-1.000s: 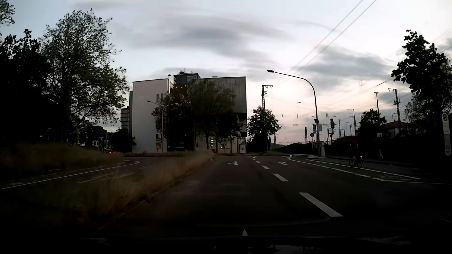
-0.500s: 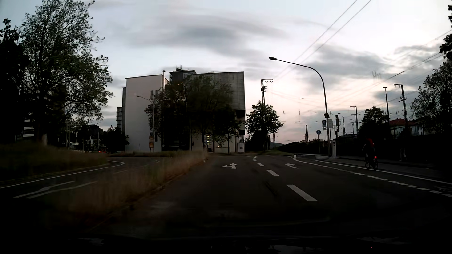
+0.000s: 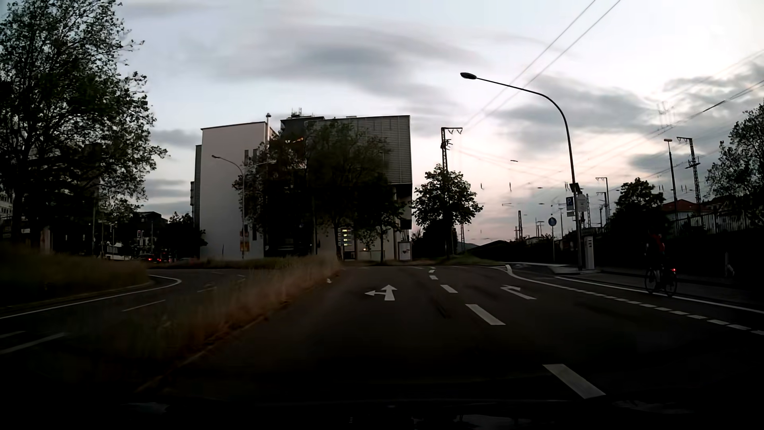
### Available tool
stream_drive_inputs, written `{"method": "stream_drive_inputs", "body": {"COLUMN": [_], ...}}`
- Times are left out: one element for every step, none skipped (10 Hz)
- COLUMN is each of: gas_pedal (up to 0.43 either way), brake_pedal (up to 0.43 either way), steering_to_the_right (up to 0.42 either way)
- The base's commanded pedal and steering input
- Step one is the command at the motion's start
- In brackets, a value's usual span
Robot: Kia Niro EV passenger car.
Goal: Follow the waypoints while adhering to traffic rules and regulations
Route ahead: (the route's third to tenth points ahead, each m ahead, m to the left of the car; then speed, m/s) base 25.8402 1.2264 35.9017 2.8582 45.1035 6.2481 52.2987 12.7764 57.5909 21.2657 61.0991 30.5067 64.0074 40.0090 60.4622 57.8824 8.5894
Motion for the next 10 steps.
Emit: {"method": "stream_drive_inputs", "body": {"gas_pedal": [0.059,0.059,0.059,0.059,0.059,0.059,0.059,0.059,0.059,0.059], "brake_pedal": [0.0,0.0,0.0,0.0,0.0,0.0,0.0,0.0,0.0,0.0], "steering_to_the_right": [0.005,0.005,0.004,0.003,0.001,-0.001,-0.005,-0.007,-0.009,-0.011]}}
